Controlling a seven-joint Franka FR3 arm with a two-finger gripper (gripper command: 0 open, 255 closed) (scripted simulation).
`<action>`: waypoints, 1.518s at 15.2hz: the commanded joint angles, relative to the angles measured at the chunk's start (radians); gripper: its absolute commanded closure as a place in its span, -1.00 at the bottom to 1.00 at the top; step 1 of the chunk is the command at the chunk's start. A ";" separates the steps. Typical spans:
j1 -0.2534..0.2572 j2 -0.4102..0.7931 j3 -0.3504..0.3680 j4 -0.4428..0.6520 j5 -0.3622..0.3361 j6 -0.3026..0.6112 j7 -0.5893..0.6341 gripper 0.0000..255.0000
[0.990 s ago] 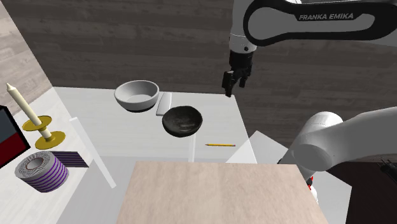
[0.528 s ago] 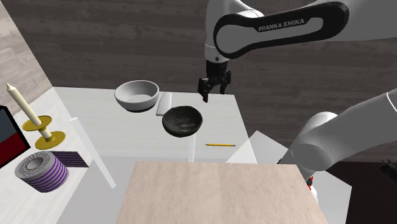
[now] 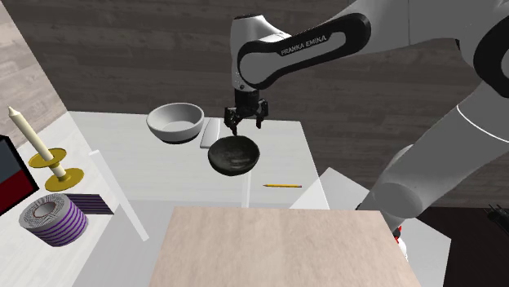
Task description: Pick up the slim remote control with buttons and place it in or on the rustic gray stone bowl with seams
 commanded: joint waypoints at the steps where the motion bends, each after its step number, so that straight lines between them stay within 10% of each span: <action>1: -0.005 0.087 0.016 0.058 -0.021 0.031 0.064 -1.00; 13: 0.047 0.573 0.002 0.491 -0.174 0.090 0.382 -1.00; 23: 0.056 0.624 -0.011 0.457 -0.191 0.173 0.395 -1.00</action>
